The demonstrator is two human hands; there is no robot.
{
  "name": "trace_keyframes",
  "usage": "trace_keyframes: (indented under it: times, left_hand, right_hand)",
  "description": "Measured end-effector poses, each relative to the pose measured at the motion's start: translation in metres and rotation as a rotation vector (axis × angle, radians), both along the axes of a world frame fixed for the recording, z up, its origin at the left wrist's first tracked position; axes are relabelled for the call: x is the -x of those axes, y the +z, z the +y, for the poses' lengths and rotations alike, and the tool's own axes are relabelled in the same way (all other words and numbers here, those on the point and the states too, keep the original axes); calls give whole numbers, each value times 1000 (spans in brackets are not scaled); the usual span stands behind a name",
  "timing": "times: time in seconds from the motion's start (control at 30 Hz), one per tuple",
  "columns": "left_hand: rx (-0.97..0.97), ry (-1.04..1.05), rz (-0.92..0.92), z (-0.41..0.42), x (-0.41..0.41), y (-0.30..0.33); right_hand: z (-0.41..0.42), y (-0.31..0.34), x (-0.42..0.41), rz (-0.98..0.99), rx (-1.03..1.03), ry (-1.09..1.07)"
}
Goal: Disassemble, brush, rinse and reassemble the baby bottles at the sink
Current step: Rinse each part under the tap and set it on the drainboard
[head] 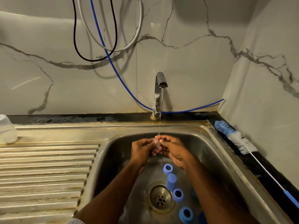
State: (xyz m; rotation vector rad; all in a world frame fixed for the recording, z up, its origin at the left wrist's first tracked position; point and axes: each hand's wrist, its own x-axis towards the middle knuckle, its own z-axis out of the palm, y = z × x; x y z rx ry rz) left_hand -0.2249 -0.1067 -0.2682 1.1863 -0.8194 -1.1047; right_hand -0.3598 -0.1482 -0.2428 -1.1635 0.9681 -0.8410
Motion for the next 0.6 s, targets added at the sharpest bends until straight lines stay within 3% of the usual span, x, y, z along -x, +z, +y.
trace_keyframes:
  times: [0.13, 0.3, 0.47, 0.53, 0.6]
  left_hand:
    - [22, -10, -5, -1, 8, -3]
    - [156, -18, -256, 3, 17, 2]
    - [35, 3, 154, 0, 20, 8]
    - [-26, 4, 250, -2, 20, 7]
    - [-9, 37, 136, -1, 21, 5]
  right_hand:
    - [5, 0, -6, 81, 88, -136]
    - [0, -6, -19, 154, 53, -402]
    - [-4, -2, -4, -106, 35, -122]
    - [-5, -7, -5, 19, 108, -130]
    - [-7, -14, -16, 218, 179, -241]
